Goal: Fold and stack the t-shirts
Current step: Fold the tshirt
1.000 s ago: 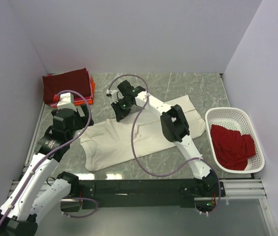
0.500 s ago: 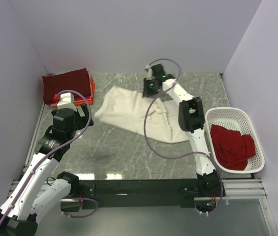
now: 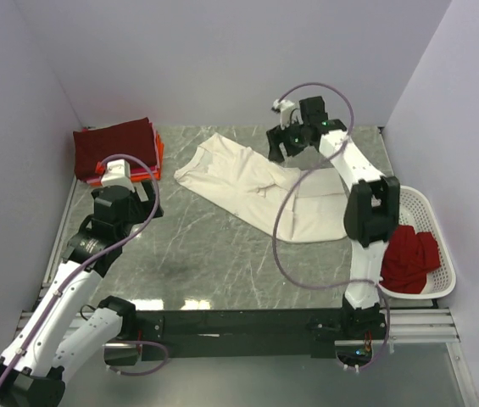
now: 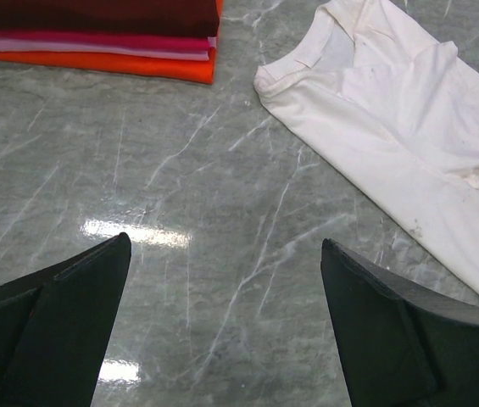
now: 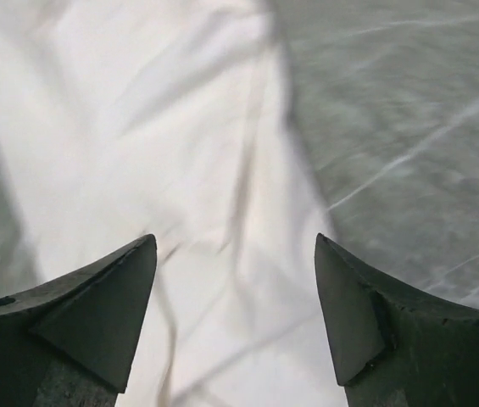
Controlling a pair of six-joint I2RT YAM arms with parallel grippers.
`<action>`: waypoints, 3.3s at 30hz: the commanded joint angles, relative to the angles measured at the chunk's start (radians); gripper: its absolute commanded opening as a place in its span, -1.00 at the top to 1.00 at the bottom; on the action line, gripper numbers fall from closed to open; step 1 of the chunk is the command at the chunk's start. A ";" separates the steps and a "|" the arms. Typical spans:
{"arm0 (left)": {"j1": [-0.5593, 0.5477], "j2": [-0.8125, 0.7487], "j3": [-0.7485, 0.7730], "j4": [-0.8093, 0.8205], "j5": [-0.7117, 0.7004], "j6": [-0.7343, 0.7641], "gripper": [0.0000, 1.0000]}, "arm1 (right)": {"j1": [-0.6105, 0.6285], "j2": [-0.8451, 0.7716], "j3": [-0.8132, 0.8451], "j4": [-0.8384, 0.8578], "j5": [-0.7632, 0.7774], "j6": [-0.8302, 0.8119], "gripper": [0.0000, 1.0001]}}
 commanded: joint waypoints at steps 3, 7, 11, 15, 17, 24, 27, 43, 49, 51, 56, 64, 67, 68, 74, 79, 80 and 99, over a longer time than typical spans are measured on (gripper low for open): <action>0.003 -0.011 0.009 0.019 0.029 0.003 -0.99 | 0.171 -0.376 -0.460 -0.031 0.065 -0.490 -0.69; 0.003 -0.014 0.009 0.020 0.038 0.005 -0.99 | 0.382 -0.482 -0.786 0.133 0.448 -0.364 -0.57; 0.004 -0.017 0.009 0.021 0.046 0.003 -0.99 | 0.415 -0.467 -0.835 0.123 0.529 -0.276 -0.27; 0.004 -0.017 0.009 0.023 0.055 0.005 -0.99 | 0.450 -0.455 -0.879 0.135 0.576 -0.238 -0.21; 0.004 -0.017 0.009 0.021 0.055 0.003 -0.99 | 0.475 -0.433 -0.883 0.131 0.567 -0.229 -0.17; 0.003 -0.023 0.006 0.023 0.063 0.003 -0.99 | 0.532 -0.379 -0.886 0.115 0.553 -0.173 -0.03; 0.004 -0.017 0.011 0.023 0.063 0.005 -0.99 | 0.539 -0.358 -0.886 0.106 0.543 -0.159 0.08; 0.004 0.012 0.004 0.036 0.067 0.003 -0.99 | 0.760 0.007 -0.183 -0.191 0.221 -0.080 0.68; 0.010 0.080 0.012 0.042 0.121 -0.021 -0.99 | 0.725 -0.131 -0.212 -0.233 0.159 -0.153 0.18; 0.035 0.135 0.020 0.061 0.178 -0.055 -0.99 | 0.656 -0.271 -0.339 -0.207 0.133 -0.195 -0.06; 0.170 0.431 0.147 0.107 0.466 -0.135 -0.69 | 0.409 -0.471 -0.513 -0.156 -0.008 -0.254 -0.31; 0.242 1.056 0.513 0.099 0.624 -0.170 -0.08 | 0.111 -0.510 -0.627 -0.198 -0.188 -0.446 -0.90; 0.239 1.193 0.633 0.090 0.589 -0.167 -0.06 | 0.062 -0.522 -0.693 -0.143 -0.152 -0.439 -0.89; 0.240 1.227 0.691 0.081 0.571 -0.167 -0.06 | 0.047 -0.520 -0.701 -0.136 -0.154 -0.425 -0.89; 0.240 1.433 0.894 0.003 0.572 -0.163 0.08 | -0.033 -0.508 -0.740 -0.087 -0.177 -0.330 -0.90; 0.239 1.555 1.040 -0.071 0.569 -0.173 0.47 | -0.077 -0.432 -0.714 -0.101 -0.203 -0.292 -0.92; 0.242 1.569 1.058 -0.080 0.558 -0.178 0.55 | -0.077 -0.418 -0.710 -0.094 -0.191 -0.281 -0.92; 0.266 1.599 1.319 -0.038 0.698 -0.198 0.07 | -0.048 -0.223 -0.705 -0.063 -0.148 -0.055 -0.57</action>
